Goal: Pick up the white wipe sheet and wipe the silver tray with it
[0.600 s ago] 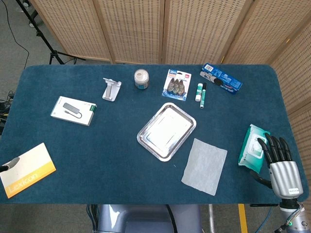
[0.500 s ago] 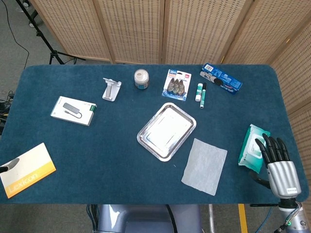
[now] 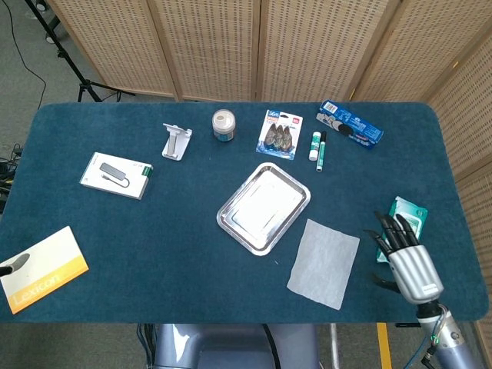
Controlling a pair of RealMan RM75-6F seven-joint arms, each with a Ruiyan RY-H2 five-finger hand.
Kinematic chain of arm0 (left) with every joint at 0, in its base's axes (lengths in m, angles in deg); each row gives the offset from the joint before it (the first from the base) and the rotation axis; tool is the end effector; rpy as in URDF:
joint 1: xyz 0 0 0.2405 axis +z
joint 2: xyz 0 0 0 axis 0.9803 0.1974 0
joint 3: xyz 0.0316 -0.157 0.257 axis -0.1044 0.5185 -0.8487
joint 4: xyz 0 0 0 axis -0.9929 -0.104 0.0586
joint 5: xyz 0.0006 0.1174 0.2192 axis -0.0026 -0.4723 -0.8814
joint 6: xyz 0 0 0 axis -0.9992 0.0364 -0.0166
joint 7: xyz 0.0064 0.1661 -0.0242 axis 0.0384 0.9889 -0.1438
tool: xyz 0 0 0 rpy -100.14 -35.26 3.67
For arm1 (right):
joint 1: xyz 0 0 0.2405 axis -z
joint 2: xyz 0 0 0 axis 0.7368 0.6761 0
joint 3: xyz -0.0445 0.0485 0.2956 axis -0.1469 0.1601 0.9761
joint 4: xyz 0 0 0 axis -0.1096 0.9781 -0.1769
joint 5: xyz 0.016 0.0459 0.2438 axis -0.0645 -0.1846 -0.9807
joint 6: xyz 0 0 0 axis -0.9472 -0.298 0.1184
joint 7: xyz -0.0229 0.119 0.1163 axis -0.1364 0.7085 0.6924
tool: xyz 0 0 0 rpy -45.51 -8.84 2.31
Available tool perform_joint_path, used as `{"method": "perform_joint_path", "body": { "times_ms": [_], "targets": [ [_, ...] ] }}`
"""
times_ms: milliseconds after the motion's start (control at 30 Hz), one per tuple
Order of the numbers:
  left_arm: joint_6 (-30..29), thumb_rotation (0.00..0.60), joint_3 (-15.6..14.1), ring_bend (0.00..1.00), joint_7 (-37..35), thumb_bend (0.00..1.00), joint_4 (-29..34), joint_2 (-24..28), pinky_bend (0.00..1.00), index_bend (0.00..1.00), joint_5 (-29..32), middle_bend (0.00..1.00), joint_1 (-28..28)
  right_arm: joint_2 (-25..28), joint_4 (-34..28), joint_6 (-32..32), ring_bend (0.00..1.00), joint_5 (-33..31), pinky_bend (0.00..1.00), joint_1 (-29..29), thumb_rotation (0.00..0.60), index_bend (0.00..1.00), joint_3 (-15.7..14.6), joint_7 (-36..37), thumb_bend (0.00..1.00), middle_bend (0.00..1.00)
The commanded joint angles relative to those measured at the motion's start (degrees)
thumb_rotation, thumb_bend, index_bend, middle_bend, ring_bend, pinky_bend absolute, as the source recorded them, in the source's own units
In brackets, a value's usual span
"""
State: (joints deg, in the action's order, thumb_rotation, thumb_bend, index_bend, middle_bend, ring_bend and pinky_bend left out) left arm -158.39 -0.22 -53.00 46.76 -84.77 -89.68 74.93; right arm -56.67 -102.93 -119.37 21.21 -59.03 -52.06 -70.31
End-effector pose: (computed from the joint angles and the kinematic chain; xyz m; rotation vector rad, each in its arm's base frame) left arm -0.3321 0.2132 0.2110 -1.2490 -0.8769 -0.9314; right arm -0.3060 -0.2421 0.0918 1.6723 -0.7634 1.0938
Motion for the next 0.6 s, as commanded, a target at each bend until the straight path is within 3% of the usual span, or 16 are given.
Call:
{"method": "perform_joint_path", "body": {
  "times_ms": [33, 433, 600],
  "targets": [
    [0.64, 0.6, 0.3, 0.0, 1.52, 0.0, 0.22, -0.57, 0.0, 0.0, 0.78, 0.0, -0.57, 1.26, -3.32, 7.78, 0.0, 2.35, 0.0, -6.16, 0.6, 0.25, -0.08, 2.44, 0.0, 0.0],
    [3.67, 0.6, 0.85, 0.0, 6.61, 0.0, 0.73, -2.37, 0.0, 0.0, 3.09, 0.0, -2.83, -1.2, -9.98, 25.1, 0.0, 1.33, 0.0, -16.12, 0.6, 0.28, 0.29, -9.54, 0.0, 0.0],
    [4.07, 0.6, 0.94, 0.0, 7.42, 0.0, 0.76, -2.72, 0.0, 0.0, 3.49, 0.0, -3.23, -4.83, -10.79, 30.73, 0.0, -1.59, 0.0, -19.3, 0.6, 0.3, 1.08, -14.07, 0.09, 0.0]
  ]
}}
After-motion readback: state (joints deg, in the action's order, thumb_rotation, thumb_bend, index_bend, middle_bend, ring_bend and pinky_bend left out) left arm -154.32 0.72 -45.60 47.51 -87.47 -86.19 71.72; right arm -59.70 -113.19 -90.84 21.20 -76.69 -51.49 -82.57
